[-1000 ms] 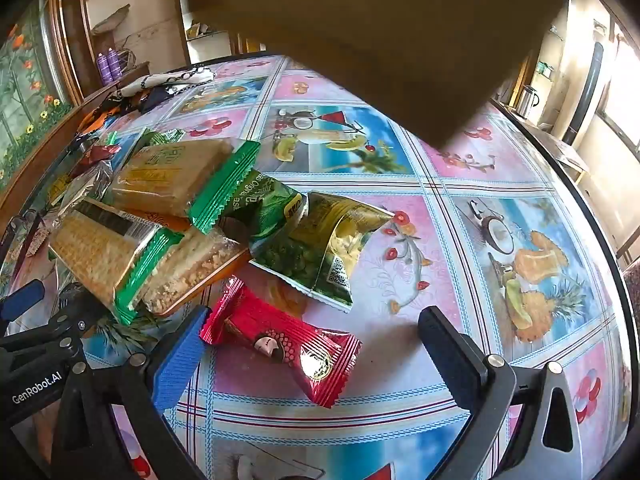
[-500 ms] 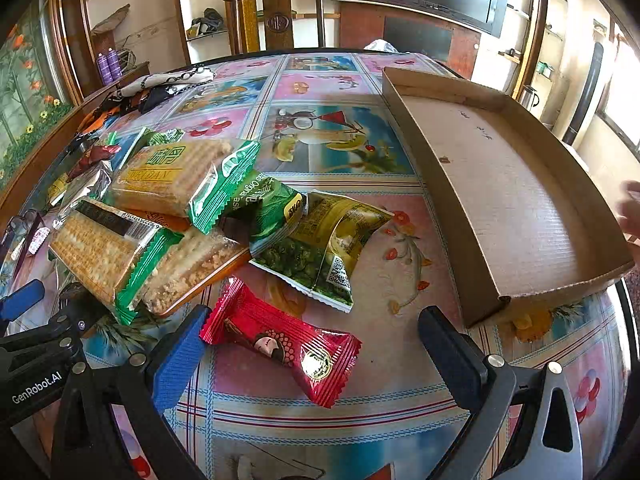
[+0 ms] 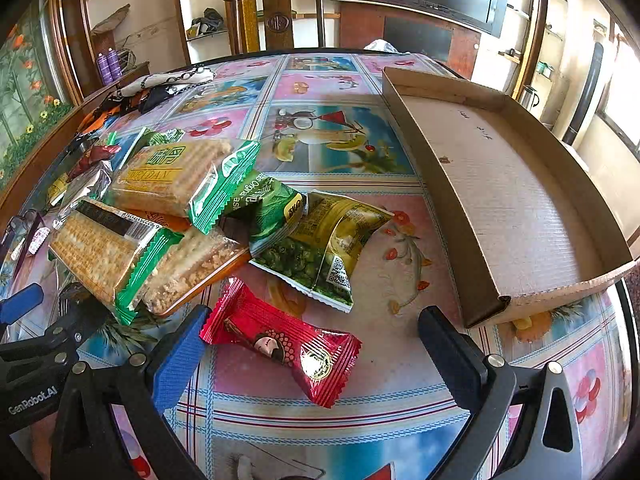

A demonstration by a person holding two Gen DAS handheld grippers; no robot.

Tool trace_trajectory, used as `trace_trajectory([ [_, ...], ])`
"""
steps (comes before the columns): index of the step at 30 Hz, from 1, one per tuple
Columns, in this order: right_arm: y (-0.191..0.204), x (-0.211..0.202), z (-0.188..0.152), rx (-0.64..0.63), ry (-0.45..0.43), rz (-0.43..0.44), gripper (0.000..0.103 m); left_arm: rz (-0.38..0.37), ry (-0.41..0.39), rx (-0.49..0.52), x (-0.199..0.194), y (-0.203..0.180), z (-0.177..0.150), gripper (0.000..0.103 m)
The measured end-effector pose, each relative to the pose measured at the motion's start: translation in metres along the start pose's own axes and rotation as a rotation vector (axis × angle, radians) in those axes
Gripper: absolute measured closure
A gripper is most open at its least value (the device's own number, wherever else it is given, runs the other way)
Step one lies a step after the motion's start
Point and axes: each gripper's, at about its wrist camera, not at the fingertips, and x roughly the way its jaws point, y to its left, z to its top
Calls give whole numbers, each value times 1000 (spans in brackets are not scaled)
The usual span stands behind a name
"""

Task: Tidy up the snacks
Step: 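Grasp the red wrapped snack with the right gripper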

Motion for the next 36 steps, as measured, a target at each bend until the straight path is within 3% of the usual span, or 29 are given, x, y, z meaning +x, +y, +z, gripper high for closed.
trace_trajectory([
  [3, 0, 0, -1, -28, 13, 17, 0, -23, -14, -16, -5, 3, 0, 0],
  [9, -11, -12, -11, -221, 81, 182, 0, -57, -68, -2, -19, -1, -1, 1],
  [13, -21, -23, -21, -226, 63, 298, 6, -77, -111, -10, -29, 1, -1, 10],
  [14, -19, -22, -20, -228, 62, 308, 15, -85, -109, -19, -30, 4, -1, 16],
  [16, -21, -23, -19, -234, 74, 324, 19, -106, -91, -39, -31, 9, -2, 19],
  [19, -19, -19, -10, -268, 64, 338, 21, -151, -73, -66, -36, 18, -4, 19],
  [22, -20, -10, -1, -279, 57, 392, 33, -152, -85, -62, -45, 20, -5, 19],
  [24, -17, -7, 2, -286, 51, 380, 39, -150, -91, -56, -51, 20, -6, 19],
  [29, 1, -19, -10, -353, 70, 426, 44, -168, -64, -68, -55, 22, -3, 19],
  [32, 6, -26, -18, -368, 106, 498, 44, -164, -65, -82, -58, 24, 0, 19],
  [36, 3, -25, -14, -372, 78, 471, 44, -181, -42, -107, -56, 27, 2, 19],
])
